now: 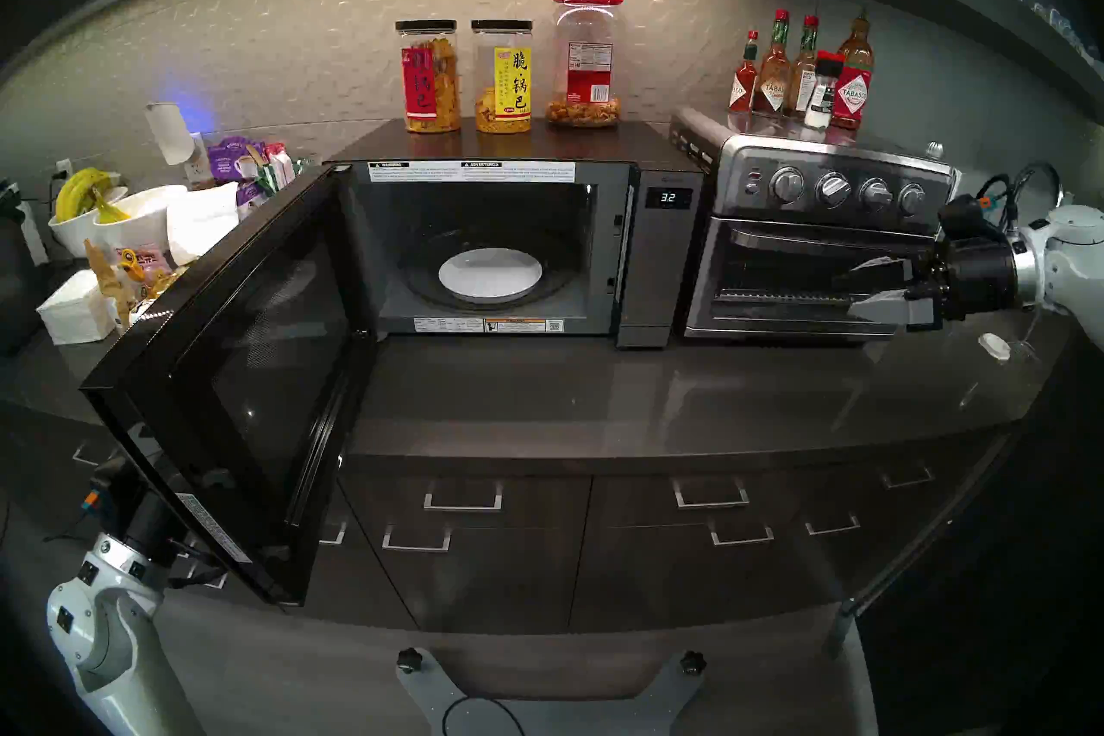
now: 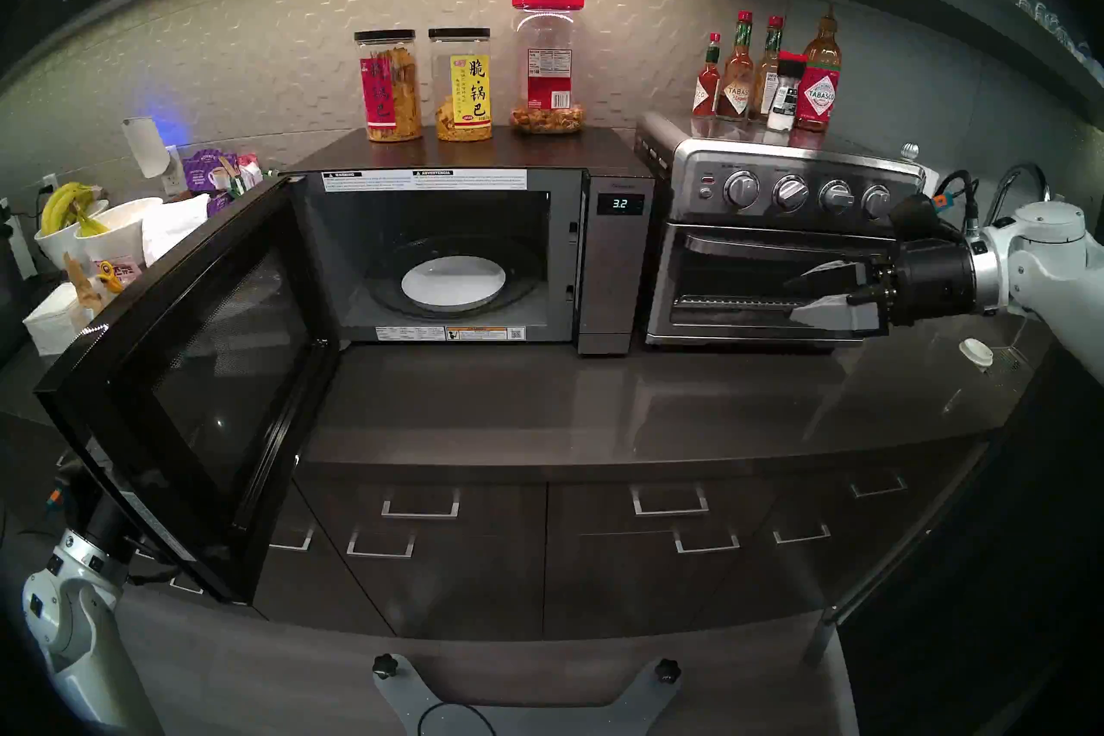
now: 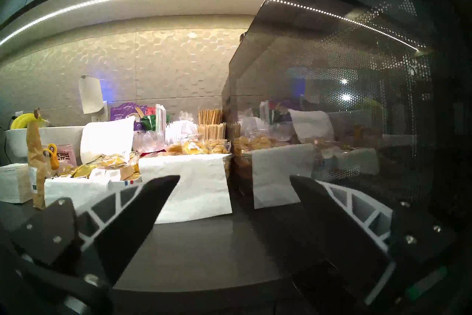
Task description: Open the microwave, put the plate inside, and close the door
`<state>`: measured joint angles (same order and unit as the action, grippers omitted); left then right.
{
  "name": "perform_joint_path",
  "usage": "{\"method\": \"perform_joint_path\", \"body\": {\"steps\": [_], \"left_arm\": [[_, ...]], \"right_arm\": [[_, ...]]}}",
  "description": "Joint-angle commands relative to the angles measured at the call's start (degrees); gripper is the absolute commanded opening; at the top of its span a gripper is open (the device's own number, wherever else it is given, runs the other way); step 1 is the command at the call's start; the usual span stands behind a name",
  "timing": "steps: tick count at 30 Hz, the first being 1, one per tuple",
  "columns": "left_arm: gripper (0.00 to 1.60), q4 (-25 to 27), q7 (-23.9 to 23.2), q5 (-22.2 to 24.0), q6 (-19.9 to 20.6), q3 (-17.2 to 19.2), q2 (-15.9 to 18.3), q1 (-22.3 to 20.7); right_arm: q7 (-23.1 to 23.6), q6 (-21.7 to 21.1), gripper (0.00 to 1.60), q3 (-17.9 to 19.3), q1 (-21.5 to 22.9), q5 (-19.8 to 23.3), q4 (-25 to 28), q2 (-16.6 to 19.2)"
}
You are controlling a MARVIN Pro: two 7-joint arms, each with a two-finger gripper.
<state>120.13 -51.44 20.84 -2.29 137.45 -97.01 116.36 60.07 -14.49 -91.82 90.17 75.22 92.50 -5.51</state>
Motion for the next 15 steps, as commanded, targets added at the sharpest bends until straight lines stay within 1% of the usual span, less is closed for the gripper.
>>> {"method": "perform_joint_path", "body": {"steps": [1, 8, 15], "left_arm": [[1.60, 1.95, -0.36, 0.24, 0.72, -1.00, 0.35, -0.65], [1.60, 2.75, 0.02, -0.89, 1.77, -3.24, -0.22, -1.42], [1.60, 3.95, 0.10, -1.81, 2.71, -5.19, -1.27, -1.22]], "right_arm": [[0.06, 0.11, 1.60, -0.48, 3.38, 0.75, 0.03, -0.34], [-0.21, 0.46, 1.60, -2.36, 4.86, 1.22, 0.24, -0.84], [-0.50, 0.89, 1.60, -3.99, 6.05, 1.76, 0.46, -1.39]]}}
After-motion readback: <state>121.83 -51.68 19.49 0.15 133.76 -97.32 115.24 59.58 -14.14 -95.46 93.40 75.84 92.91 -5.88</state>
